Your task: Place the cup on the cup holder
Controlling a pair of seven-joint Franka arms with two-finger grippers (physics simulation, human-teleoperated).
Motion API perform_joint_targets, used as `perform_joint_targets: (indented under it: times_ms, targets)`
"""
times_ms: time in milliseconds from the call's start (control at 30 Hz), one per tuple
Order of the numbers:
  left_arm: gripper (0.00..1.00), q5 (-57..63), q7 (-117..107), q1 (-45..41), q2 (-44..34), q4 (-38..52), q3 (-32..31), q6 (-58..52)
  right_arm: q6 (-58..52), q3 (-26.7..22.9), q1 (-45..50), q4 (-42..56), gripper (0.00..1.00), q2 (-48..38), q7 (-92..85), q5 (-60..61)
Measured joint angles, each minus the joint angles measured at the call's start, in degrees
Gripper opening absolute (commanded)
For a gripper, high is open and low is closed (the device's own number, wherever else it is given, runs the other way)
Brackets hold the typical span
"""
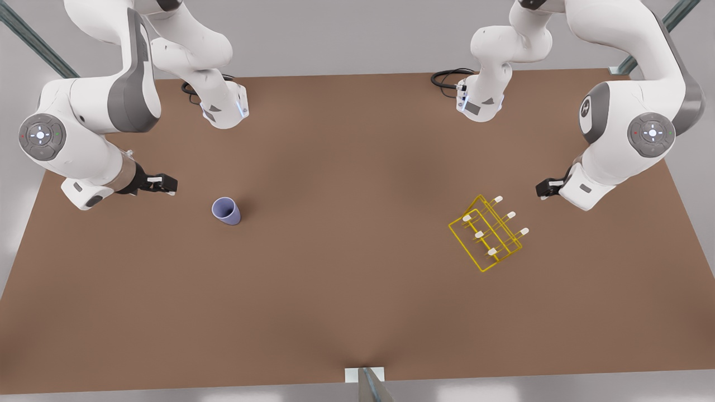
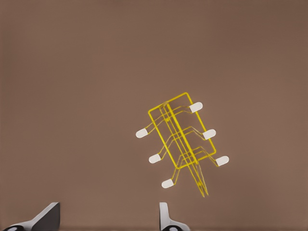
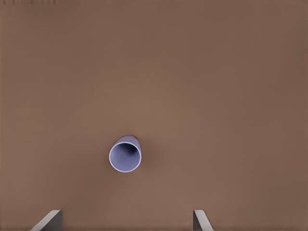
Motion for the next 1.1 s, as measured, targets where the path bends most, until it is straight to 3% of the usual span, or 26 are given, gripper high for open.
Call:
perform_joint_targets:
  times_ms: [200,333,400,800,1100]
  targets:
    - [1.00,0.00,-0.12,0.13,0.48,0.02,0.00,0.00,-0.02,0.66,0.91,-0.07,1.00,1.76,0.21,0.07]
    - [1.00,0.00,-0.17,0.13,0.55,0.00,0.00,0.01,1.33,1.80,15.70,-0.18,1.00,5.93,2.05,0.25]
    - [1.00,0.00,-0.20,0.13,0.58,0.01,0.00,0.02,3.99,1.79,17.97,-4.42,1.00,6.37,3.27,0.39]
    - [1.00,0.08,-0.28,0.13,0.70,-0.06,0.00,-0.16,33.20,-0.34,11.52,-35.00,1.00,2.02,5.02,0.09]
    - [1.00,0.21,-0.31,0.13,0.74,-0.05,0.00,-0.35,47.42,-0.36,10.26,-41.32,1.00,1.71,5.31,0.03]
